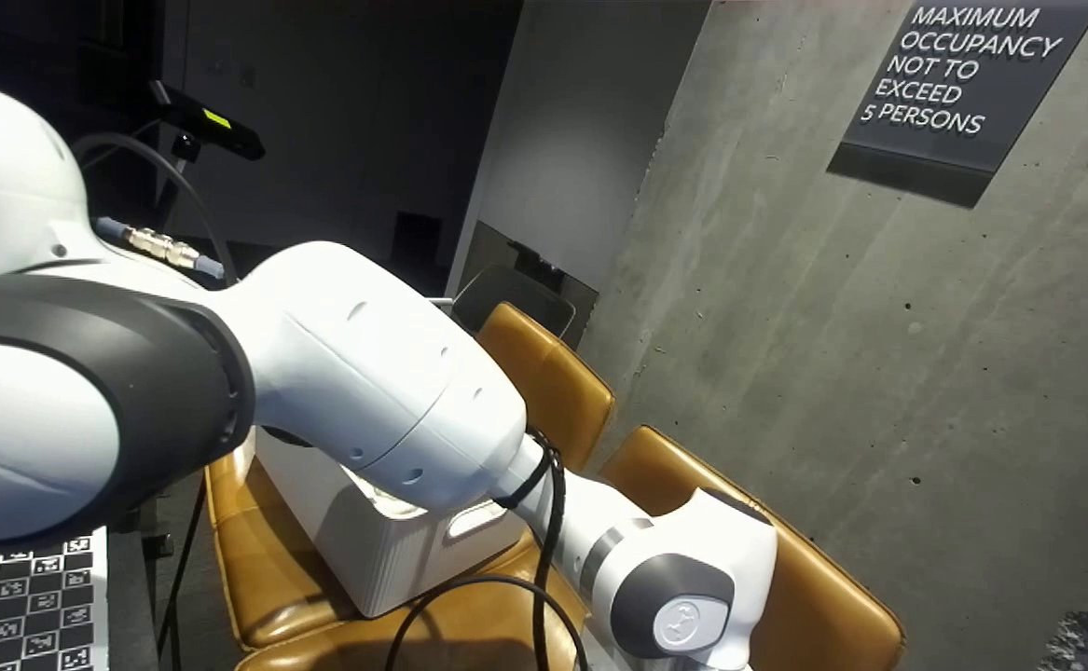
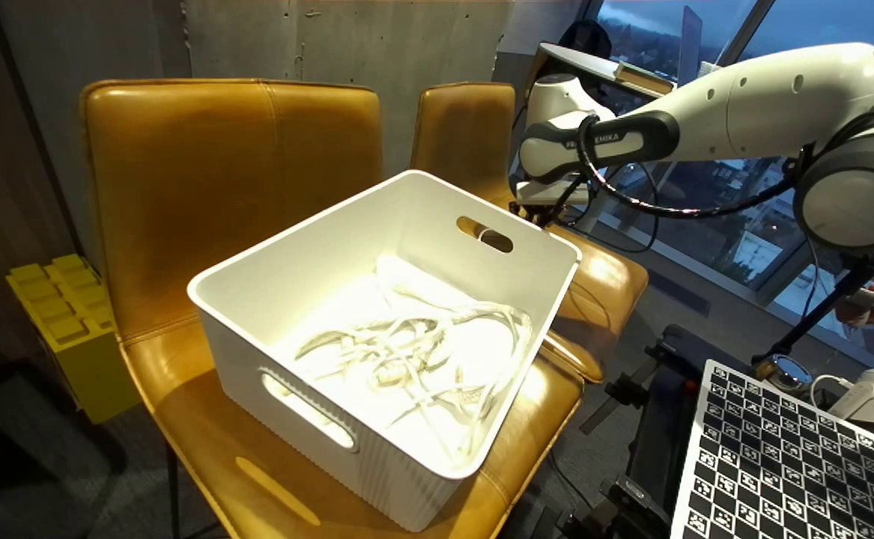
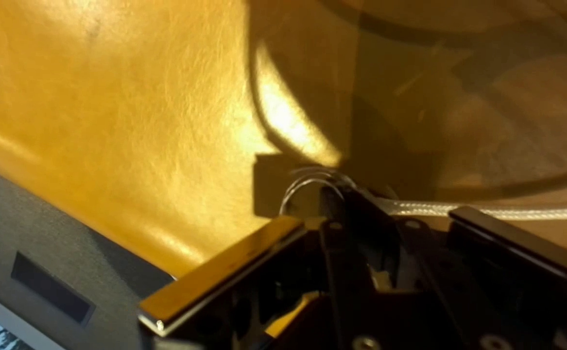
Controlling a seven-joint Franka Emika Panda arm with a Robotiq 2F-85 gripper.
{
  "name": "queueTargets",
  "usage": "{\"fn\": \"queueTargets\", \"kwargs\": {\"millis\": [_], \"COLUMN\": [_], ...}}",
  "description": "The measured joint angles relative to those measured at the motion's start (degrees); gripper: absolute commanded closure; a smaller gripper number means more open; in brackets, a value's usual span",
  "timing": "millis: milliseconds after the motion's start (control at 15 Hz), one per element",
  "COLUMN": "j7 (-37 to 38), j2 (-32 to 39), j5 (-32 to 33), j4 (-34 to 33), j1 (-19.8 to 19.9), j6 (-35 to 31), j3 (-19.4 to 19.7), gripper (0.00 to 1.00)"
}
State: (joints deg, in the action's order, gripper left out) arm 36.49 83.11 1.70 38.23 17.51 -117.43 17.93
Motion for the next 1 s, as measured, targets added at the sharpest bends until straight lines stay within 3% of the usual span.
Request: {"fn": "queueTargets", "kwargs": {"millis": [333, 1000], "j7": [-0.1, -6.3], "j2": [-1.0, -17.5], "j5": [0.0, 0.4], "j4": [0.0, 10.2], "j1": [-2.1, -15.6], "j6": [0.2, 0.7], "j3": [-0.5, -1.1], "gripper": [0.99, 0.99]}}
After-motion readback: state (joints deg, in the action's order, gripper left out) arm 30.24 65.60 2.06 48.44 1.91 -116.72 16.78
